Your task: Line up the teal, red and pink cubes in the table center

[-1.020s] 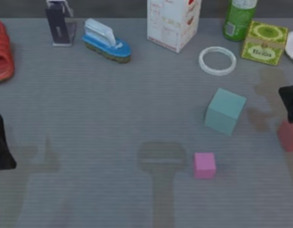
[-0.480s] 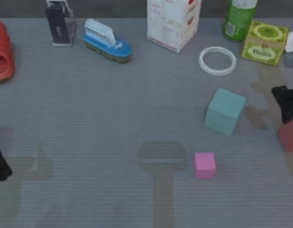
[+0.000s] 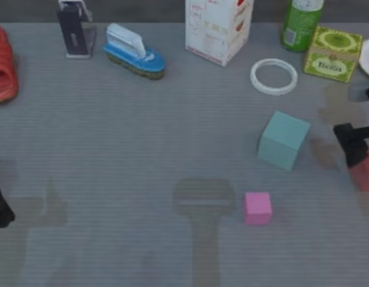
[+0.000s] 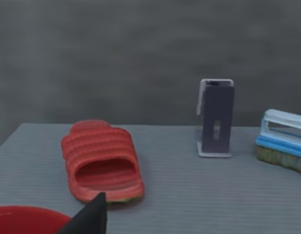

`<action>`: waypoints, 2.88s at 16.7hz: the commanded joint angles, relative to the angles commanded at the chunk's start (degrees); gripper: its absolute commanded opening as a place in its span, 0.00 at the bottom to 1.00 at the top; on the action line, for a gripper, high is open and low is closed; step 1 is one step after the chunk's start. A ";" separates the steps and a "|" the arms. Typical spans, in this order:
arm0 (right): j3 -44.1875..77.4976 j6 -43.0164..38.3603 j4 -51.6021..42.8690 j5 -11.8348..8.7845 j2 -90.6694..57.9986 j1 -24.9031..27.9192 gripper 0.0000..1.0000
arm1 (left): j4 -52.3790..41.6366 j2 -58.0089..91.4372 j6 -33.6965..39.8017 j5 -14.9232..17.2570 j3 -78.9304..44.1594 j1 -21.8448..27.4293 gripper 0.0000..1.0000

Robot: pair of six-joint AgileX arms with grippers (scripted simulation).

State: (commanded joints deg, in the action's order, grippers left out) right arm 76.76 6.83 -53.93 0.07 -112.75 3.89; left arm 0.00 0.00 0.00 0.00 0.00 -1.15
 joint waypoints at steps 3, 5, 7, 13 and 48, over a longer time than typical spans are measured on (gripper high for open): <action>-4.18 -0.14 7.19 0.02 -2.79 0.09 1.00 | 0.00 0.00 0.00 0.00 0.00 0.00 1.00; -5.79 -0.19 9.68 0.03 -3.92 0.13 1.00 | 0.00 0.00 0.00 0.00 0.00 0.00 1.00; -6.01 -0.20 10.00 0.03 -4.07 0.14 1.00 | 0.00 0.00 0.00 0.00 0.00 0.00 1.00; -6.01 -0.20 10.00 0.03 -4.07 0.14 0.70 | 0.00 0.00 0.00 0.00 0.00 0.00 1.00; 5.36 -4.18 -6.26 -0.11 1.82 3.93 0.00 | 0.00 0.00 0.00 0.00 0.00 0.00 1.00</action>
State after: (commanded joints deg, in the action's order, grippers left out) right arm 82.12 2.64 -60.18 -0.04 -110.93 7.82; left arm 0.00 0.00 0.00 0.00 0.00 -1.15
